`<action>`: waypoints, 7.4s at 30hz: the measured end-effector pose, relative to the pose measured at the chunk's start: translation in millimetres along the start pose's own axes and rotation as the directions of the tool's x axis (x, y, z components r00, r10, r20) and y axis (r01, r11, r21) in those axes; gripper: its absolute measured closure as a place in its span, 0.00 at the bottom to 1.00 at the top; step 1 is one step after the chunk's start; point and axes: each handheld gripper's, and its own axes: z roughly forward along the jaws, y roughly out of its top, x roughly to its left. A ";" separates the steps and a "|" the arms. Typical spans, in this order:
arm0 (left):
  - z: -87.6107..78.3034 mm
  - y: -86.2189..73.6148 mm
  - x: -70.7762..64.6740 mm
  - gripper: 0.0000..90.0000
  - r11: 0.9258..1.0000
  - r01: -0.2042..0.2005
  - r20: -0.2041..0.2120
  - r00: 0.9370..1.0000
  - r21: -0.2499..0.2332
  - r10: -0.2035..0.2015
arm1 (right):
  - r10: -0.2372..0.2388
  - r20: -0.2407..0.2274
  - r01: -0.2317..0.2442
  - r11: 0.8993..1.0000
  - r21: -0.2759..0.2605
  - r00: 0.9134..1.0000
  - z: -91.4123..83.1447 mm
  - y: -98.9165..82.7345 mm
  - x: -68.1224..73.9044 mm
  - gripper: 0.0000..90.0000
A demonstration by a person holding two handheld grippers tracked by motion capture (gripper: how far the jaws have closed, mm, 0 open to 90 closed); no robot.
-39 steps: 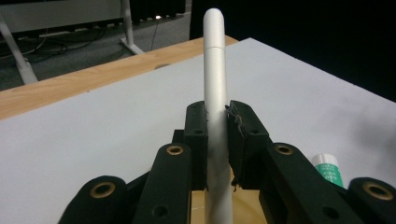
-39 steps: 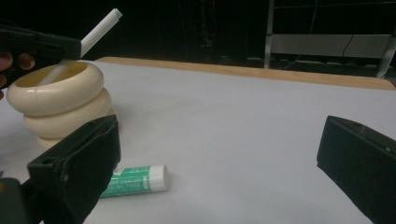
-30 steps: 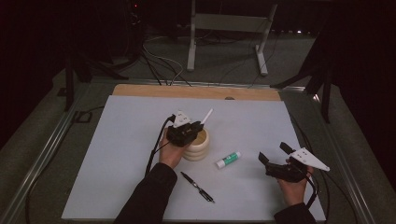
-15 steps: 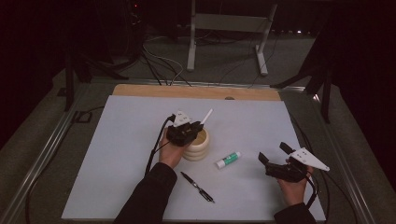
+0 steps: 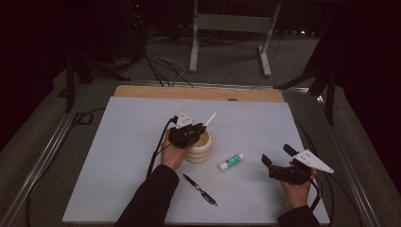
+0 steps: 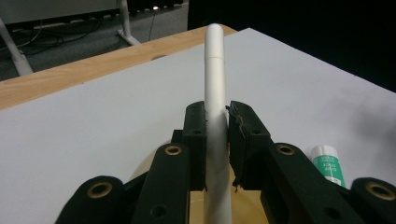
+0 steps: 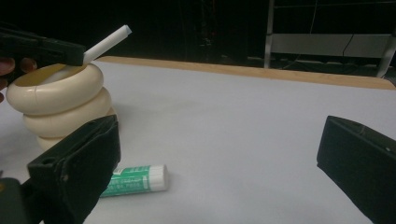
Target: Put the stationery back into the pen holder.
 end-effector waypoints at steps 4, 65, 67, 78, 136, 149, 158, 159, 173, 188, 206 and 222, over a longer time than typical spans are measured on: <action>-0.7 -0.1 0.4 0.87 1.000 -0.005 -0.007 1.000 0.007 0.005 | 0.000 0.000 0.000 1.000 0.001 1.000 0.1 0.0 0.1 0.00; -95.1 -34.6 79.5 0.00 0.984 0.173 -0.205 0.962 -0.044 -0.178 | -0.001 -0.003 0.001 1.000 0.010 1.000 1.3 -0.9 1.0 0.00; -99.6 -38.2 81.3 0.00 0.985 0.166 -0.217 0.961 -0.038 -0.170 | -0.001 -0.002 0.001 1.000 0.010 1.000 1.3 -0.9 0.9 0.00; -123.5 -53.0 78.4 0.00 0.994 0.108 -0.241 0.964 -0.033 -0.113 | -0.001 -0.003 0.001 1.000 0.013 1.000 2.1 -1.1 0.3 0.00; -176.9 -87.8 71.8 0.00 0.996 0.049 -0.313 0.947 -0.078 -0.071 | -0.011 -0.130 0.049 0.955 0.292 0.991 25.3 23.2 25.8 0.00; -177.4 -88.0 71.8 0.00 0.996 0.051 -0.317 0.946 -0.078 -0.073 | -0.059 -0.225 0.134 0.932 0.336 0.973 47.9 36.3 52.4 0.00; -177.9 -88.4 72.3 0.00 0.996 0.054 -0.320 0.944 -0.076 -0.076 | -0.051 -0.272 0.158 0.908 0.389 0.961 60.4 38.0 75.7 0.00; -177.8 -88.5 72.4 0.00 0.995 0.056 -0.321 0.944 -0.077 -0.078 | -0.049 -0.274 0.158 0.906 0.392 0.960 61.8 38.4 78.2 0.00; -177.7 -89.2 73.8 0.00 0.995 0.063 -0.323 0.942 -0.076 -0.085 | -0.055 -0.315 0.205 0.859 0.468 0.948 79.7 35.8 113.6 0.00; -178.0 -89.3 74.4 0.00 0.995 0.065 -0.328 0.941 -0.077 -0.087 | -0.058 -0.330 0.229 0.830 0.509 0.942 92.9 26.4 143.9 0.00; -178.1 -89.5 74.5 0.00 0.995 0.065 -0.331 0.940 -0.075 -0.086 | -0.105 -0.346 0.294 0.777 0.556 0.932 106.4 10.7 172.1 0.02; -177.3 -90.2 73.9 0.00 0.995 0.064 -0.333 0.939 -0.070 -0.084 | -0.115 -0.452 0.390 0.714 0.582 0.884 116.5 -5.9 195.0 0.61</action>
